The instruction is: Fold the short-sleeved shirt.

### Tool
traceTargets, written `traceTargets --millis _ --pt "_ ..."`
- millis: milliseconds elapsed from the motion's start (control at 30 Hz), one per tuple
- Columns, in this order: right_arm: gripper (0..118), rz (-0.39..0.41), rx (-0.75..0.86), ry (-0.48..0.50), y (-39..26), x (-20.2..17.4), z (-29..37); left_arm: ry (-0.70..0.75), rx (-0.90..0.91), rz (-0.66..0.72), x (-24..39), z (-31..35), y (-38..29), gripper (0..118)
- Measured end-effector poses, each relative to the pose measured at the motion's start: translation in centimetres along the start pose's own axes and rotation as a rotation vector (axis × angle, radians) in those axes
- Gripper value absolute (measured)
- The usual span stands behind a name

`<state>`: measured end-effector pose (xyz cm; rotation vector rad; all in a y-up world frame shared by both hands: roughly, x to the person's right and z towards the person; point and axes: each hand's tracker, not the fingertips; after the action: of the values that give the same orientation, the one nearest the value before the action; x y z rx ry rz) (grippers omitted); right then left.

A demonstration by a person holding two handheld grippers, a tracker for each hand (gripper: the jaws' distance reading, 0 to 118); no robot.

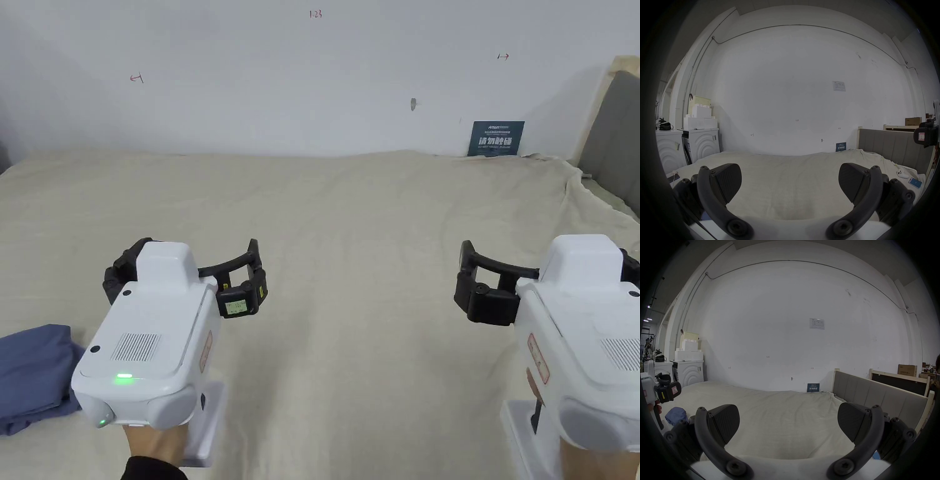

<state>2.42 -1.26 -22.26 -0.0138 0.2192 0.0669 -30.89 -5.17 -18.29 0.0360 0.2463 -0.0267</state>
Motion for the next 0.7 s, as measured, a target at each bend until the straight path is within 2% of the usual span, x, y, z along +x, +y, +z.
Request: traceTargets --millis 167,267,367,500,567,600,633,700 --pt "118 0.008 -0.020 0.000 0.4 -0.5 0.1 0.000 0.000 -0.004 0.0 0.0 0.1 118" --pt "118 -0.021 -0.082 0.018 0.6 -0.6 -0.2 0.000 0.002 -0.004 0.0 0.1 0.1 118" --pt "118 -0.108 -0.177 0.041 0.8 -0.6 -0.8 -0.001 0.003 -0.003 -0.1 0.2 0.2 118" --pt "117 -0.306 -0.377 0.037 1.3 0.1 -2.1 0.001 0.006 -0.005 -0.1 0.2 0.3 118" --pt "117 -0.346 -0.470 -0.013 1.0 0.8 -3.1 -0.001 0.005 -0.004 -0.2 0.2 0.3 118" --pt "117 -0.355 -0.512 -0.068 1.1 0.8 -3.4 0.000 0.004 -0.003 -0.2 0.2 0.3 118" --pt "117 -0.352 -0.544 -0.106 1.2 0.7 -3.5 0.001 0.005 -0.003 -0.3 0.2 0.3 118" --pt "117 -0.326 -0.599 -0.113 1.5 0.8 -4.0 0.002 0.005 -0.003 -0.3 0.2 0.3 118"
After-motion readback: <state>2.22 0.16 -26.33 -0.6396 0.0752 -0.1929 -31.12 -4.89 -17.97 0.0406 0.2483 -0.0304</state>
